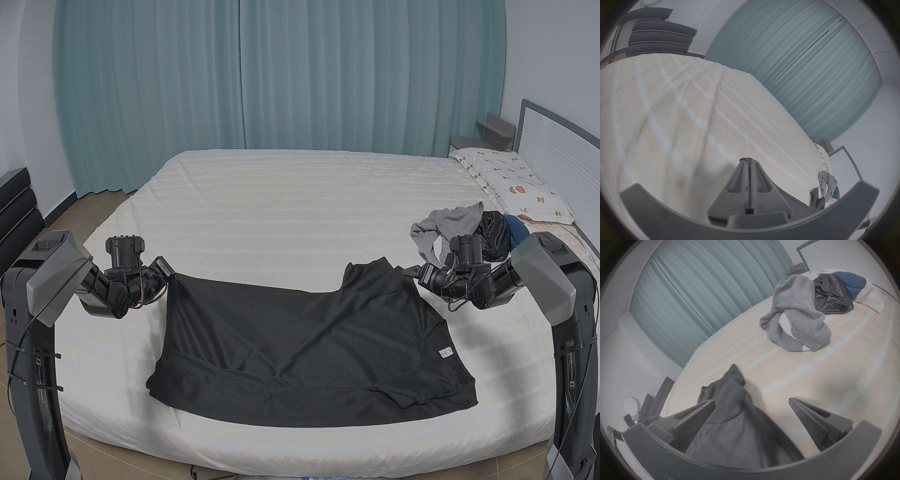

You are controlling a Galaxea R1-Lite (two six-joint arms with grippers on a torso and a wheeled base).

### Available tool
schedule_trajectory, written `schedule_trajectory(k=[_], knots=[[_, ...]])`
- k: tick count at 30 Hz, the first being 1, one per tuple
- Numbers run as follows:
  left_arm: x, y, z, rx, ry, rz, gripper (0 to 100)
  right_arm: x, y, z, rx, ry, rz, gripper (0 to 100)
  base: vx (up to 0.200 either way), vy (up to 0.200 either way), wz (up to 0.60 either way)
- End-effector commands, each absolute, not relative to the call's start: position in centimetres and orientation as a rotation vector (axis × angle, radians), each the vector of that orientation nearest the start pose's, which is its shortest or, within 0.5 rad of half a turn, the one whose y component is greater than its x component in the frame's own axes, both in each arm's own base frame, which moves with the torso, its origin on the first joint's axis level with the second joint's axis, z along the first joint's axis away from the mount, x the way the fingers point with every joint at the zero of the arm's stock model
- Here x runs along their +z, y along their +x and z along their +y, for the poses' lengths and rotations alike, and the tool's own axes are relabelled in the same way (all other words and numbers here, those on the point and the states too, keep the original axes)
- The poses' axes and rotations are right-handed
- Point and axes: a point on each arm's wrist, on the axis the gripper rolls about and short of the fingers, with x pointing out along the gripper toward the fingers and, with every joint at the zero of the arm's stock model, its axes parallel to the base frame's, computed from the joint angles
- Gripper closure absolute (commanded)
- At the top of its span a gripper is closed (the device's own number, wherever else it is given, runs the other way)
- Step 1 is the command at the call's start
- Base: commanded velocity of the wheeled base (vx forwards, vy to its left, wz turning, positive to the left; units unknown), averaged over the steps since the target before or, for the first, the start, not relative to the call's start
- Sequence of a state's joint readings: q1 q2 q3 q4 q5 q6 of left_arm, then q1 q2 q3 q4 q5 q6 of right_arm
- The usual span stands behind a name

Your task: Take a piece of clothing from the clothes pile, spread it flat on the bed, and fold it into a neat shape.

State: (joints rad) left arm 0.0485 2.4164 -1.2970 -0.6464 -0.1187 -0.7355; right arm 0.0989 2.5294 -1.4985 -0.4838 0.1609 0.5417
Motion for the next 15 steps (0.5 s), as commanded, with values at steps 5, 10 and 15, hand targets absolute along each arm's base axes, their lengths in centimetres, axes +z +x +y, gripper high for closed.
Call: schedule_trajectory(k=[5, 10, 15], knots=[[3.0, 45.9, 2.4, 0.117, -0.763, 0.467, 100, -2.7, 47.8, 2.1, 0.081, 0.587, 0.701, 0, 0.000, 0.000, 0.00], [2.9, 45.9, 2.4, 0.118, -0.765, 0.468, 100, -2.6, 46.1, 2.2, 0.144, 0.610, 0.760, 0, 0.000, 0.000, 0.00], [2.9, 45.9, 2.4, 0.118, -0.765, 0.468, 100, -2.9, 45.4, 2.2, 0.163, 0.609, 0.793, 100, 0.000, 0.000, 0.00]])
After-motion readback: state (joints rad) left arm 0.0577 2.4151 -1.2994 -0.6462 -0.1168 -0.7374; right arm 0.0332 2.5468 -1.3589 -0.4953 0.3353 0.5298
